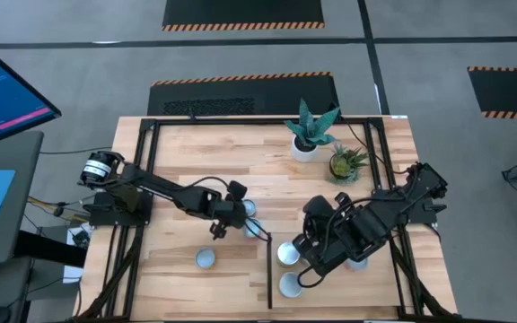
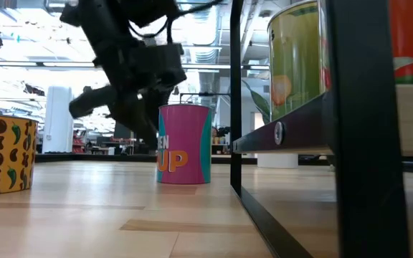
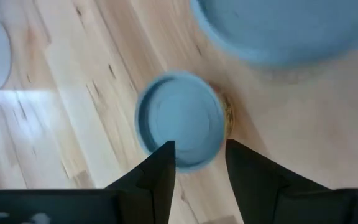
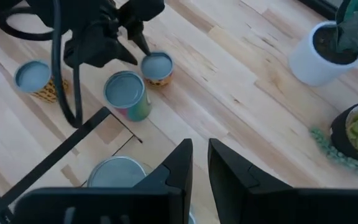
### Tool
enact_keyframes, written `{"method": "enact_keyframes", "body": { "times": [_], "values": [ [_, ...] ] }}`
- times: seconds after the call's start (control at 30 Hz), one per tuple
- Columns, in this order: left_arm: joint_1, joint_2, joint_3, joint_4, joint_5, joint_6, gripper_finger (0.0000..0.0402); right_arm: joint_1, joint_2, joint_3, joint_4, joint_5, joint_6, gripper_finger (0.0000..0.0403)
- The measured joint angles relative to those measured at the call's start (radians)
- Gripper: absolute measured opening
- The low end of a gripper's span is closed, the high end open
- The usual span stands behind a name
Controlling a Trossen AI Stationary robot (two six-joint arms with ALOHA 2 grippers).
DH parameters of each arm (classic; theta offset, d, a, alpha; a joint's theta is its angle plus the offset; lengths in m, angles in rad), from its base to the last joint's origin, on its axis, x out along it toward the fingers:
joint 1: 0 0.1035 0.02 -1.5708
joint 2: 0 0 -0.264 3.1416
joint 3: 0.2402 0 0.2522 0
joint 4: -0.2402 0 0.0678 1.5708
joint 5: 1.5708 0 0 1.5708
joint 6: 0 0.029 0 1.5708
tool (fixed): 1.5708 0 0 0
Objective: Pick and place cans onto a shelf
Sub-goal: Put the pink canned chicken soup on the shelf
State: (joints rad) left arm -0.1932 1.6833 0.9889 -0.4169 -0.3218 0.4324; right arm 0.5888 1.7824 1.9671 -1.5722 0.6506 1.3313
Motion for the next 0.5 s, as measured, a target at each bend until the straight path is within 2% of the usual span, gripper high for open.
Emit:
{"method": "enact_keyframes", "body": {
  "times": [0.17, 0.33, 0.4, 0.5],
  "values": [
    [-0.025, -0.06, 0.067, -0.177, -0.043, -0.076, 0.0132, 0.015, 0.0, 0.0, 0.001, -0.025, 0.004, 0.0075],
    [-0.079, -0.145, 0.088, -0.312, -0.03, -0.255, 0.0132, 0.039, 0.0, 0.0, 0.001, -0.025, 0.005, 0.0075],
    [-0.114, -0.164, 0.088, -0.298, 0.006, -0.295, 0.0132, 0.044, 0.0, 0.0, 0.001, -0.024, 0.005, 0.0075],
    [-0.167, -0.165, 0.088, -0.226, 0.03, -0.275, 0.0132, 0.045, 0.0, 0.0, 0.001, -0.024, 0.004, 0.0075]
  ]
}}
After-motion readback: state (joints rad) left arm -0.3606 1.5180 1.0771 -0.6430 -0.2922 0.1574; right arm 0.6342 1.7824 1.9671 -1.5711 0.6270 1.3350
